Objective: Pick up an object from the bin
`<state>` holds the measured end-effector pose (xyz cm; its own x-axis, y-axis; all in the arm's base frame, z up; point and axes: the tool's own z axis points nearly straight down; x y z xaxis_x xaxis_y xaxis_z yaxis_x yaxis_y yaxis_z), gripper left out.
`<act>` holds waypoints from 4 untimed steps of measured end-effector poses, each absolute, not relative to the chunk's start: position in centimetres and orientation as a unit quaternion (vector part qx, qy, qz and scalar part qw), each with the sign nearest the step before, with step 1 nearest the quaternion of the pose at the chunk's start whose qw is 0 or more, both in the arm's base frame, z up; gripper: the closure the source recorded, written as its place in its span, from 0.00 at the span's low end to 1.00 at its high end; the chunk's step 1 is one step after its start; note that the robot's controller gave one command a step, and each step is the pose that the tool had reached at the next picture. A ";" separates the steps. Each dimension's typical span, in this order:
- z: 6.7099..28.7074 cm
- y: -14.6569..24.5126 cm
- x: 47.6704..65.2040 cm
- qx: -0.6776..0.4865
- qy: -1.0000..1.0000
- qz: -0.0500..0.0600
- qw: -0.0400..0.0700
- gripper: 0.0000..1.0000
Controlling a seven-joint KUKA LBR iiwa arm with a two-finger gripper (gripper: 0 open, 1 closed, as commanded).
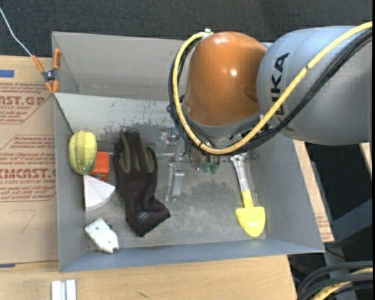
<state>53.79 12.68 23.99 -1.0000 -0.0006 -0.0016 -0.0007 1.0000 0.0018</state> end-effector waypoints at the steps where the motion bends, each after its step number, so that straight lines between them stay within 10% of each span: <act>1: 16.1 11.9 55.3 0.005 1.000 0.002 0.001 0.00; 3: 7.7 19.8 55.5 -0.126 0.992 0.001 0.003 0.00; 4: 7.2 13.7 54.3 -0.242 0.970 0.002 0.006 1.00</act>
Offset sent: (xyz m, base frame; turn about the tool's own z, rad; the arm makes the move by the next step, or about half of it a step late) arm 0.0358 0.0674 -0.1579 -0.3626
